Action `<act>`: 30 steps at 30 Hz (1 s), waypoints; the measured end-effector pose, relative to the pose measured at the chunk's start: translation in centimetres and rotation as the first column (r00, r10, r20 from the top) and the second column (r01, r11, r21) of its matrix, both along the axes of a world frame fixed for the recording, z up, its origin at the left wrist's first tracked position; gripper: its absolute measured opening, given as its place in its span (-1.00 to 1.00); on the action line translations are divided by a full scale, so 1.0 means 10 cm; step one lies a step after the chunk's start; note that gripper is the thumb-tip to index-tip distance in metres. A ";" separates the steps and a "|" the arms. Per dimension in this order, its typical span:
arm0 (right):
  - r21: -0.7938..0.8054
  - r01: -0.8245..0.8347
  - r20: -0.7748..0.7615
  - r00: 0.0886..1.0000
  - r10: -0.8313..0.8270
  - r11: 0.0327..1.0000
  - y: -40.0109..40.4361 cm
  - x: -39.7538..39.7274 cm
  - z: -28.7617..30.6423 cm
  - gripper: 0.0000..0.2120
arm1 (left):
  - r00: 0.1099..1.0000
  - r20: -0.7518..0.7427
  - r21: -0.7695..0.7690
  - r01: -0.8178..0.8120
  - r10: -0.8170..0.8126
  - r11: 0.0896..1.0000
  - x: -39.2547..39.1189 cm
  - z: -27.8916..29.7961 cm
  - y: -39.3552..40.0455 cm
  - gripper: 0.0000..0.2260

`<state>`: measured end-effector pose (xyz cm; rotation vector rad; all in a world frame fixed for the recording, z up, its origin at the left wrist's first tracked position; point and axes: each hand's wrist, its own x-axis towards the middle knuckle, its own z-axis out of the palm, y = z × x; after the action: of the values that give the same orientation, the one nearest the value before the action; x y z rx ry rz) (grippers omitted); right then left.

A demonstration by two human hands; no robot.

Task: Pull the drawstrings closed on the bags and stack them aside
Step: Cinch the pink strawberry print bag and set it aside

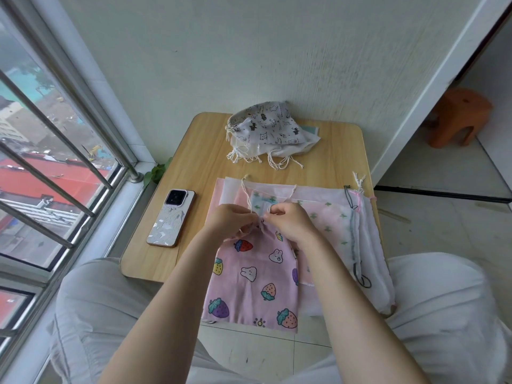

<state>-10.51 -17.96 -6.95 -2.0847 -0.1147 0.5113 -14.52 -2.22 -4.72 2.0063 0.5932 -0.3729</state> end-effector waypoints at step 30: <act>-0.091 -0.071 0.122 0.989 0.082 0.993 -0.08 0.09 0.24 -0.69 | 0.968 0.234 -0.137 -0.058 0.089 0.989 0.05 0.13 -0.13 -0.82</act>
<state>-9.65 -18.78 -4.52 -2.2042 -0.2506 0.4380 -14.06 -3.47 -3.45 1.8648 0.4782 -0.1173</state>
